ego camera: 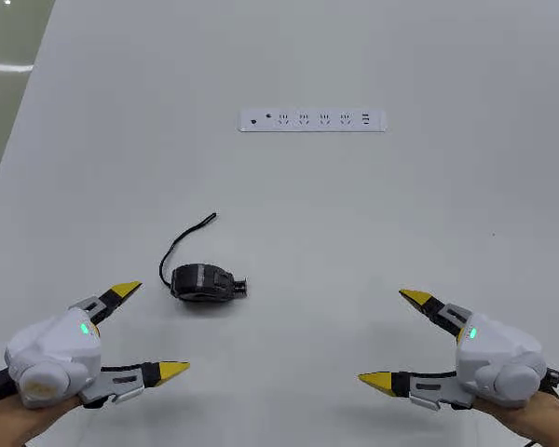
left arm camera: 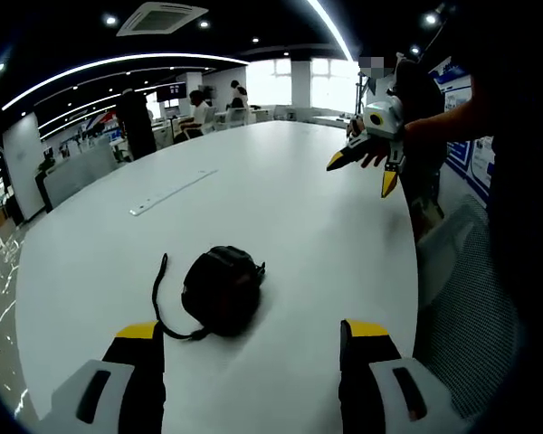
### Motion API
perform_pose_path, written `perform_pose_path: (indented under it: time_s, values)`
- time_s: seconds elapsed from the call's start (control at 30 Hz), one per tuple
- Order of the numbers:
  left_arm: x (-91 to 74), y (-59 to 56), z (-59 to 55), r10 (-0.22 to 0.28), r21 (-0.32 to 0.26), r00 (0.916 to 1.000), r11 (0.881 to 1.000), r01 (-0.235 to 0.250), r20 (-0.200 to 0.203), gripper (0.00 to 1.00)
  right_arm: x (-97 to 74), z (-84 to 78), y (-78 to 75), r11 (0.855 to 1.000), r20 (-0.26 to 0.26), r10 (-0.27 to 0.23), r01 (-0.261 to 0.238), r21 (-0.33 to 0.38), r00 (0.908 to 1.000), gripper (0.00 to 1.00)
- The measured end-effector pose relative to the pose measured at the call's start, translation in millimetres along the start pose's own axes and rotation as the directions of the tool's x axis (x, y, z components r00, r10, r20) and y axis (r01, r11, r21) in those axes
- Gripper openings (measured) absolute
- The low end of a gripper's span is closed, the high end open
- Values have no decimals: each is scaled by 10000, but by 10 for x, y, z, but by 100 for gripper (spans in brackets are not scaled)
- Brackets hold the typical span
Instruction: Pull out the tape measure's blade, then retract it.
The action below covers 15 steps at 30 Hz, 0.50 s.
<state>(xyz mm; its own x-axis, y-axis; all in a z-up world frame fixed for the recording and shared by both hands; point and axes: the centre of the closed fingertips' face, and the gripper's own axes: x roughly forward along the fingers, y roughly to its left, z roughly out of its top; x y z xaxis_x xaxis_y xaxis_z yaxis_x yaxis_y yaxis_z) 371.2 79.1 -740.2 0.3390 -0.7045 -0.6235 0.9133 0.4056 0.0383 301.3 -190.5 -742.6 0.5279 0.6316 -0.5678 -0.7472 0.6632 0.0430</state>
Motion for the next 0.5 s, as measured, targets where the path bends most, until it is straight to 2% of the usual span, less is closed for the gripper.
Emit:
perform_pose_path:
  time_s: [0.5]
  values:
    - [175, 178, 72, -676, 872, 9964, 9936, 718, -509, 64, 220, 170, -98, 9928, -165, 847, -857, -832, 9963, 69]
